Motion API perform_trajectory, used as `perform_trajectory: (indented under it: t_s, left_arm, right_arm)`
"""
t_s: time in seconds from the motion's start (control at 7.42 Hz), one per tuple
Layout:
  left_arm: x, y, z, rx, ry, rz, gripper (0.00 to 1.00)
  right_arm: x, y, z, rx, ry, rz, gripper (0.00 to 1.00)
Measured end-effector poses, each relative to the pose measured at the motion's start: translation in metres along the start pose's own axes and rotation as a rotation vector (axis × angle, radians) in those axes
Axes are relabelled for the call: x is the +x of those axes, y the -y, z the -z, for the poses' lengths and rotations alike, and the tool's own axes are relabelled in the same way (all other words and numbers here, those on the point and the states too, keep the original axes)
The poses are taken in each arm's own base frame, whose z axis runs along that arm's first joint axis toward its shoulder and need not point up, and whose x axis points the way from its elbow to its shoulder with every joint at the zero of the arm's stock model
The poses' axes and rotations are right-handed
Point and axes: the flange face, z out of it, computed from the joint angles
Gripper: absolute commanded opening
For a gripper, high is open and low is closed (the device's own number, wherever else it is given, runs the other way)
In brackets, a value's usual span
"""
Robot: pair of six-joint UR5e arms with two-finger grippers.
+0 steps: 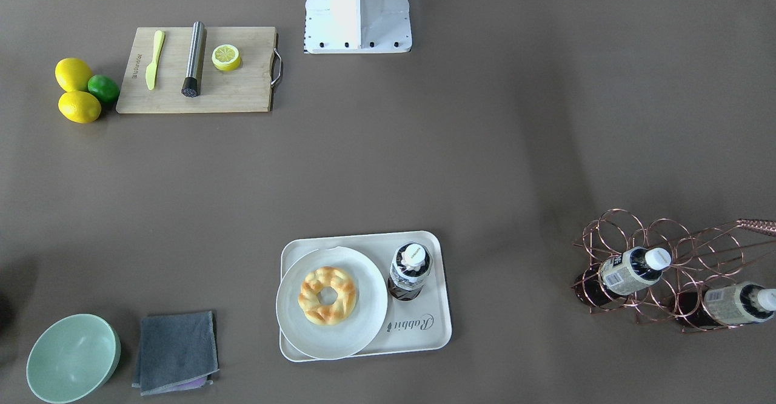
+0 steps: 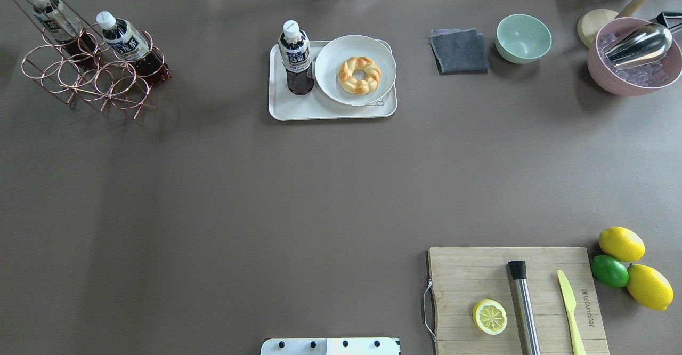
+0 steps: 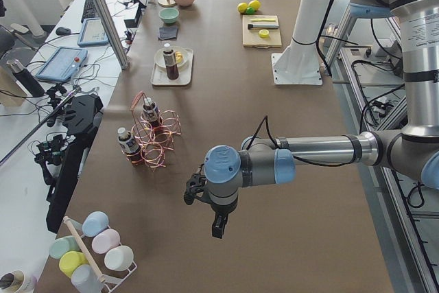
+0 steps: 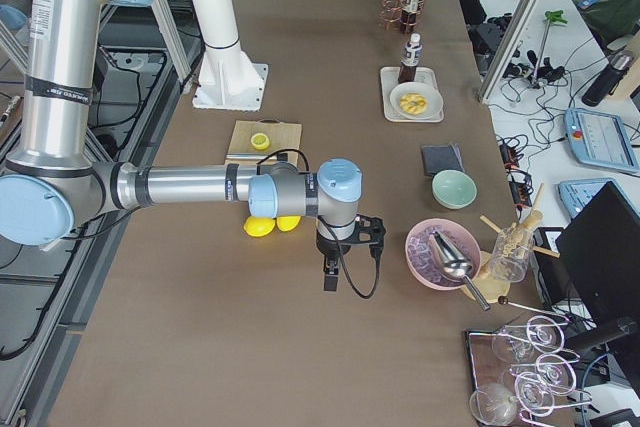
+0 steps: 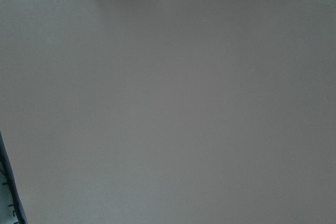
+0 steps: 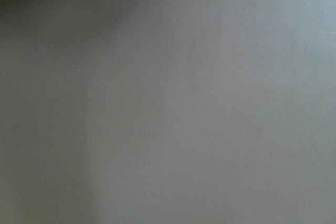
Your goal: Place tea on tray
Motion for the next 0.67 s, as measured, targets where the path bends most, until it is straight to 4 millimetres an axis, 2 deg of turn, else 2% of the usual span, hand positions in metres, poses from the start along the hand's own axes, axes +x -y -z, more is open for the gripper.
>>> perform_trajectory:
  t_s: [0.67]
  left_arm:
    - [-0.0053, -0.0046, -0.0086, -0.011, -0.002, 0.072, 1.00]
  right_arm:
    - [0.0052, -0.0008, -0.0034, -0.007, 0.029, -0.017, 1.00]
